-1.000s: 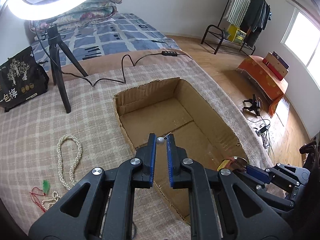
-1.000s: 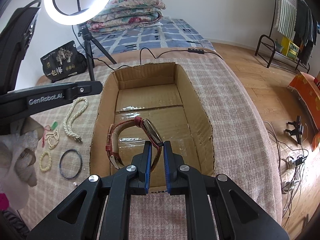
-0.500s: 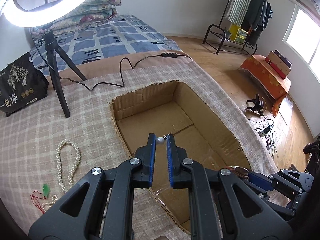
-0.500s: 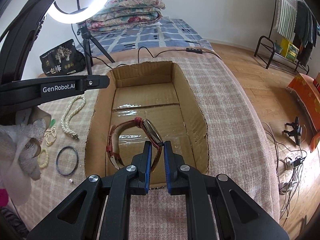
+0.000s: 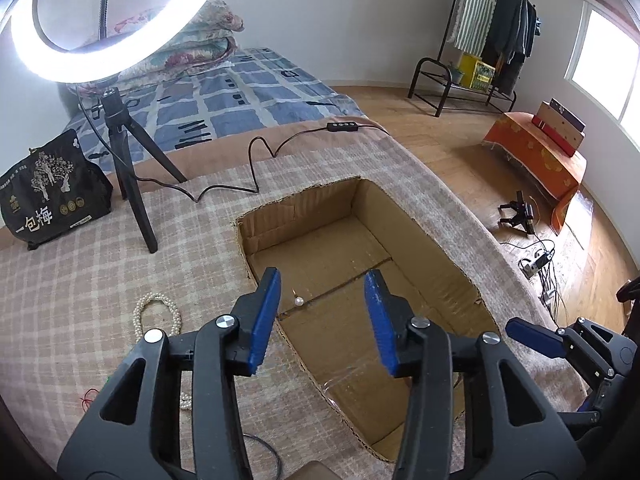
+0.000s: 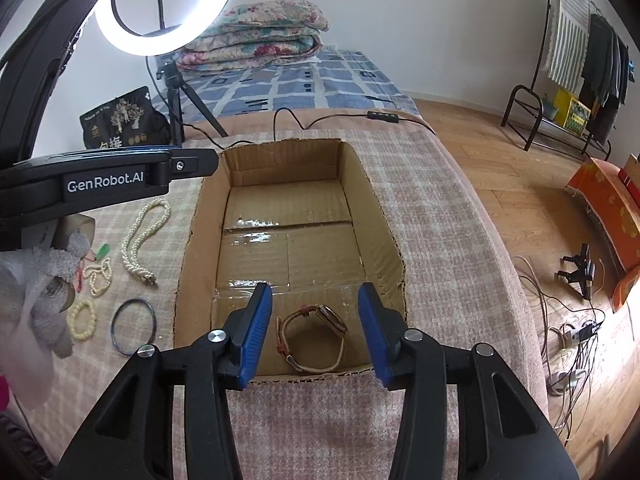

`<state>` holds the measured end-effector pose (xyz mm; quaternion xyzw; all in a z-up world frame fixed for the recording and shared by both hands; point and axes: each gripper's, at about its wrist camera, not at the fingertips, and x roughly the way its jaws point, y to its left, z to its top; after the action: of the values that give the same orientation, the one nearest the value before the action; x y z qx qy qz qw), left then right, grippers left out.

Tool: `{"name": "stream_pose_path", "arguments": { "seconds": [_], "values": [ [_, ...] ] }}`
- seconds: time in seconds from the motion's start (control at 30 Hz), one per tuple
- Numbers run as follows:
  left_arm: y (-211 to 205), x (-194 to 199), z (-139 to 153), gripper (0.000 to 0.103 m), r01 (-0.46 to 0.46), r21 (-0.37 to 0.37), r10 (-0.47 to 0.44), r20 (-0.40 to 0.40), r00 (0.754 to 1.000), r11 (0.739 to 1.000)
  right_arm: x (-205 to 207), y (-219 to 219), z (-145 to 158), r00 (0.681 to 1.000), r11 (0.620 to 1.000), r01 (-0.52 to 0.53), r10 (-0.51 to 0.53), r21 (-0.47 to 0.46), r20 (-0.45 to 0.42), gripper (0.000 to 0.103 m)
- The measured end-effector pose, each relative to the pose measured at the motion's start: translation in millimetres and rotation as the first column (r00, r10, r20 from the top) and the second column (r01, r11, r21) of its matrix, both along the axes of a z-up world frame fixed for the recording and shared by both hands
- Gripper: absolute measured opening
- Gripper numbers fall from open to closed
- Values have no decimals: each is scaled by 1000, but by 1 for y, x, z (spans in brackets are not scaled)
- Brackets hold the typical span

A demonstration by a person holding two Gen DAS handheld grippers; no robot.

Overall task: Organize jewelry
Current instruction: 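Move both tools back over the jade bracelet and blue bangle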

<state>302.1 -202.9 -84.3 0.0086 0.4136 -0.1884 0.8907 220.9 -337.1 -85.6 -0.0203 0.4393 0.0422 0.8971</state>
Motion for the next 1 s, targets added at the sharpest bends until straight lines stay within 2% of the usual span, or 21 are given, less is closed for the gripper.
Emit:
{"name": "stream_pose_path", "arguments": {
  "seconds": [0.03,0.33,0.53,0.67,0.8,1.0],
  "values": [
    [1,-1,1,49,-2,1,2,4,1000,1000,-1,0,1,1000,1000,2,-2,-3,5,55],
    [27,-18,23,50,-21,-4,21,36,999,1000,-7,9,18,998,1000,-5,6,-19,55,64],
    [84,-38,49,50,-67,1,67,71,995,998,-17,22,31,990,999,-32,34,-16,139,66],
    [134,-56,57,50,-121,21,119,89,989,992,-27,41,37,973,996,-92,92,-10,211,68],
    [186,-77,52,50,-194,29,191,78,978,981,-31,68,35,965,984,-174,177,-37,194,68],
    [245,-104,22,50,-270,31,270,2,963,962,-32,108,26,951,960,-280,281,-24,129,68]
  ]
}}
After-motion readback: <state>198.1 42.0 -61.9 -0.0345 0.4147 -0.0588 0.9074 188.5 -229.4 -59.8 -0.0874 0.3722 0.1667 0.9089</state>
